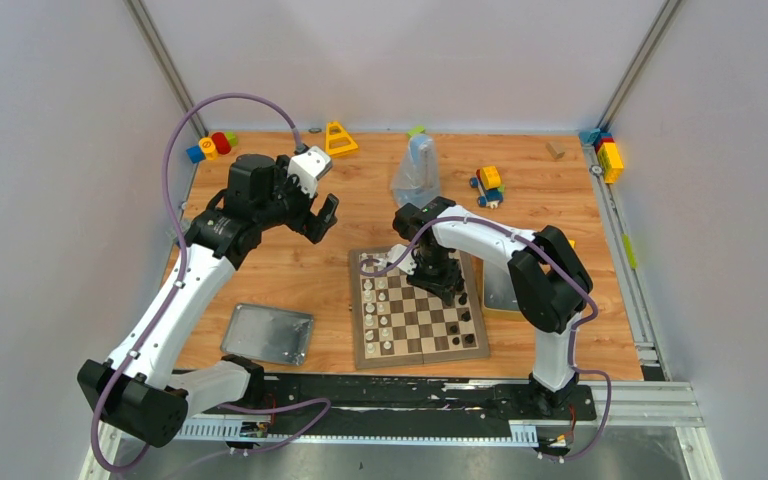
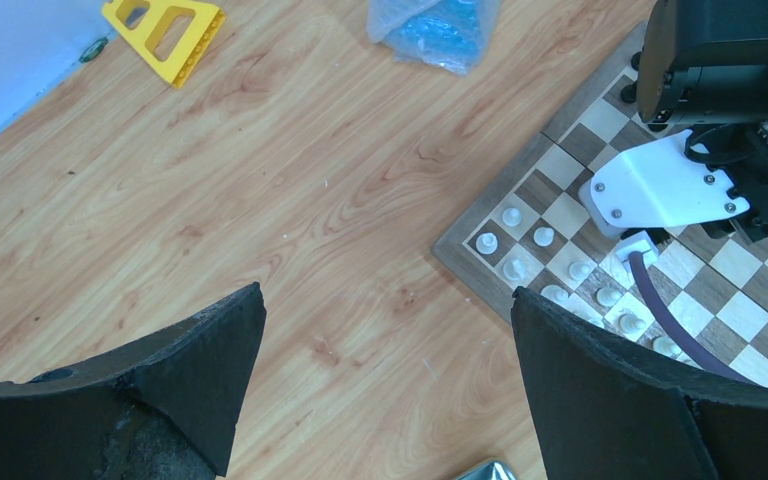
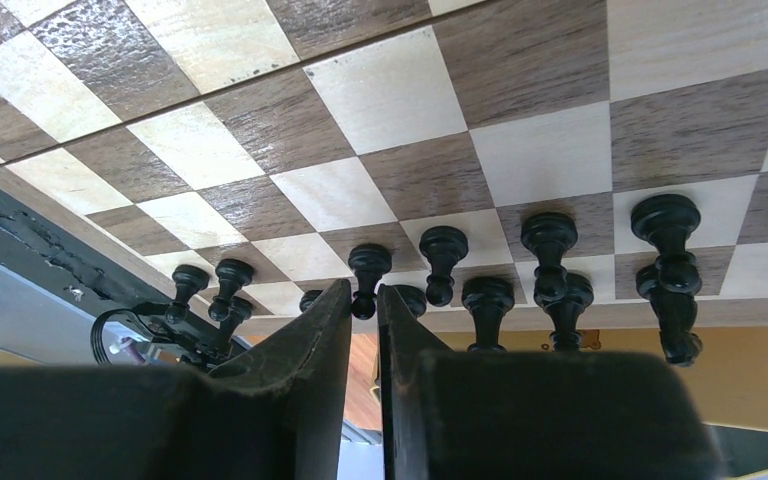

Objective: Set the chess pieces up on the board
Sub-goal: Place the chess piece on the chessboard, then adjust the chess piece on the chessboard.

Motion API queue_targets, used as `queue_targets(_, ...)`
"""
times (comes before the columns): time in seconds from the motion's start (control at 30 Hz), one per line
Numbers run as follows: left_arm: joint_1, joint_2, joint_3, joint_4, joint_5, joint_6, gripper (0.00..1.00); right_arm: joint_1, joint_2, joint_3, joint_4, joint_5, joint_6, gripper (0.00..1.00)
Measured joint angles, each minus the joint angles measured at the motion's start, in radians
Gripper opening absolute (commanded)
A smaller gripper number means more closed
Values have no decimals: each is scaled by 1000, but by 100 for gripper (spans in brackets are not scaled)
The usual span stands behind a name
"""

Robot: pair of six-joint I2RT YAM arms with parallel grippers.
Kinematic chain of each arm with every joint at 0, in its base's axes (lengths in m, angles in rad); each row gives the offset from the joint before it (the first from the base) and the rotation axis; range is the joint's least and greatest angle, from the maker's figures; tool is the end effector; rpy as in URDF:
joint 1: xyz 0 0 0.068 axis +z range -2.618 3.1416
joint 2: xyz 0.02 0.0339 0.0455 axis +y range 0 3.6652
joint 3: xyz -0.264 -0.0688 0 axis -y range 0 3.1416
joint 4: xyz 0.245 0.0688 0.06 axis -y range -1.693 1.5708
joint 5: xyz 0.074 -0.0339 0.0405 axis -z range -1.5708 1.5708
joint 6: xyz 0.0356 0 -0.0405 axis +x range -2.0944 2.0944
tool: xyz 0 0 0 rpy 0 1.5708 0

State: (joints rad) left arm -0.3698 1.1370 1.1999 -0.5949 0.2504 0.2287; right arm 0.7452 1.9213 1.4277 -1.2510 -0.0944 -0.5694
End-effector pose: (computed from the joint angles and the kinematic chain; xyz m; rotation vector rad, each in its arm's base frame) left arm 0.2236 -0.0962 0.3733 0.7628 1.9603 -0.3480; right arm 0.2446 0.2303 0.1904 1.7977 -2.3492 -0.1166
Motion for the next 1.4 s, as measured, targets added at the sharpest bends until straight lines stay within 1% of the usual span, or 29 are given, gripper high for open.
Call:
queue_targets(0.17,0,0,0,0,2,2,100,0,0,0,4,0,3,26)
queue_targets(0.53,0,0,0,0,2,2,100,0,-2,24,10,-1,15,32)
queue_targets(0.67,0,0,0,0,2,2,100,0,-33,34,10,-5,23,35)
queue_targets(0.93,0,0,0,0,2,3,100,-17,-192,38,11,-58,43,35)
queue_targets(1.07,0,0,0,0,2,8,100,-53,-300,-5,16,-111,48,34)
queue_targets(1.27,0,0,0,0,10,18,100,-145,-452,-127,24,-172,64,34)
queue_targets(1.4,0,0,0,-1,26,24,100,-247,-517,-202,43,-214,67,34)
